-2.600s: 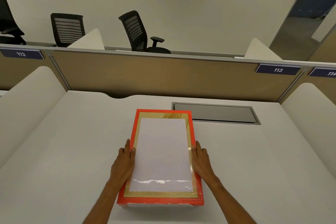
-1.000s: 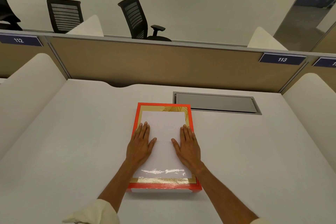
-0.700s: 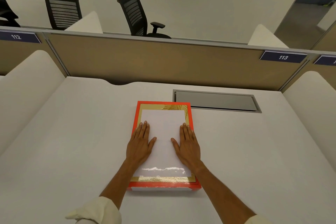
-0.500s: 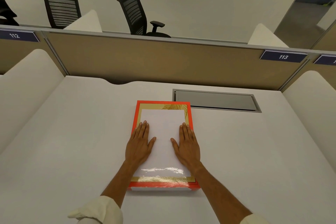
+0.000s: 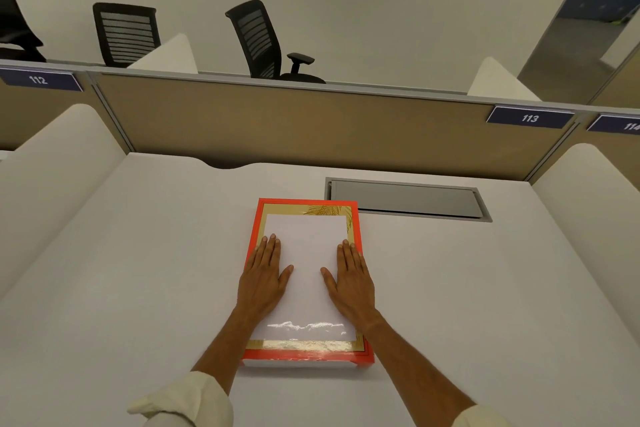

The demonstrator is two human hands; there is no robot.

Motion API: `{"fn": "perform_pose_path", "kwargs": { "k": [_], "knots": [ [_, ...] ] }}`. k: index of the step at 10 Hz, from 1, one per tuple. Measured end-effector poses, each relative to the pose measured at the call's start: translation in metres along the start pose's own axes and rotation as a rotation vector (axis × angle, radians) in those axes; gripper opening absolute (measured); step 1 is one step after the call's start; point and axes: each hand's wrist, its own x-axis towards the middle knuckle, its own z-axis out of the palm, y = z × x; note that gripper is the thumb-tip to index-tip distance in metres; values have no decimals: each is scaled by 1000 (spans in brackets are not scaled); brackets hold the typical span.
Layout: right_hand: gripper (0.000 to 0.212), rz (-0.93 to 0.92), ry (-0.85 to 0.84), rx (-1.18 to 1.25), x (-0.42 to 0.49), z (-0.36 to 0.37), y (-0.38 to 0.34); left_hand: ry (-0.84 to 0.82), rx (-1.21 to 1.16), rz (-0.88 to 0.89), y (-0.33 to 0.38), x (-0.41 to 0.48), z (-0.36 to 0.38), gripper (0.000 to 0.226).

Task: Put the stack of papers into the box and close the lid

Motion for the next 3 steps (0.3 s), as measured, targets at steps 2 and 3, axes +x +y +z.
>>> {"fn": "perform_pose_path", "kwargs": {
  "k": [2,3],
  "knots": [
    [74,-27,30,46,-7,-25,21,39,-87,-19,46,4,-6,109],
    [74,-12,54,21,-12,-38,52,44,-44,-6,77,3,5,108]
  ]
}}
